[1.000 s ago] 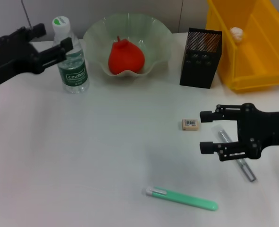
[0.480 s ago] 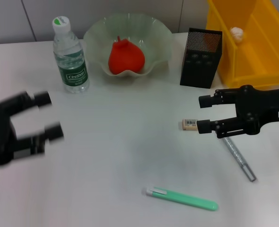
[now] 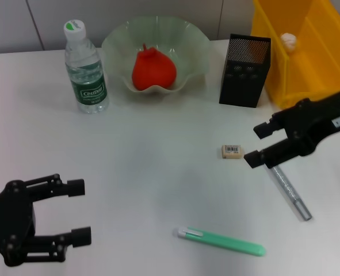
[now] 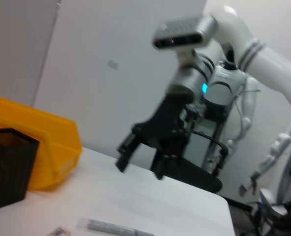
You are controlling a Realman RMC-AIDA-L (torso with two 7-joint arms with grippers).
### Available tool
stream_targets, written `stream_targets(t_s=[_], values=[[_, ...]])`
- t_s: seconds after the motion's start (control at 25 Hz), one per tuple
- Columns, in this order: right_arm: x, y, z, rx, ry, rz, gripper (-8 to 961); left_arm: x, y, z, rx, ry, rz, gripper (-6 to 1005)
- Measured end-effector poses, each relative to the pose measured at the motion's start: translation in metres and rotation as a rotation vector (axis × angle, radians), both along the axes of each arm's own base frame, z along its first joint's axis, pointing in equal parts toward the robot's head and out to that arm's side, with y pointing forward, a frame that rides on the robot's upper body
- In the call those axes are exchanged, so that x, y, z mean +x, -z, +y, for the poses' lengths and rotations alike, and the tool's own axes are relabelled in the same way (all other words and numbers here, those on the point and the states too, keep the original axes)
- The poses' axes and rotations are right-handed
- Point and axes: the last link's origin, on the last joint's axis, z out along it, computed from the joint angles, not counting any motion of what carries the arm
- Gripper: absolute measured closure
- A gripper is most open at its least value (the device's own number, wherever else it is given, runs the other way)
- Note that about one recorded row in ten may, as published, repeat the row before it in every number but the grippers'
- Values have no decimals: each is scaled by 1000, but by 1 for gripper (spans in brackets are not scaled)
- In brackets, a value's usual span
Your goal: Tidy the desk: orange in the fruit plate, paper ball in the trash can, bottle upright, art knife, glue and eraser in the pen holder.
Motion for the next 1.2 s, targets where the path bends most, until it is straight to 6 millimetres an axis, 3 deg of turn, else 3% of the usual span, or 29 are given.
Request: stream_targets(t_s=[0.28,0.56,0.92,1.2], values=[[-33,8,24,-17,43,-265,165,-2,5,-4,-25,34,26,158],[-57,34,44,-68,59,-456,165,-3,10,-4,-28,37,43,157],[-67,61,48,-111,116,-614,176,-4,11,-4,-30,34,47,157],[-72,97,36,-234,60,-640,196,-7,13,-4,-38,27,72,158]])
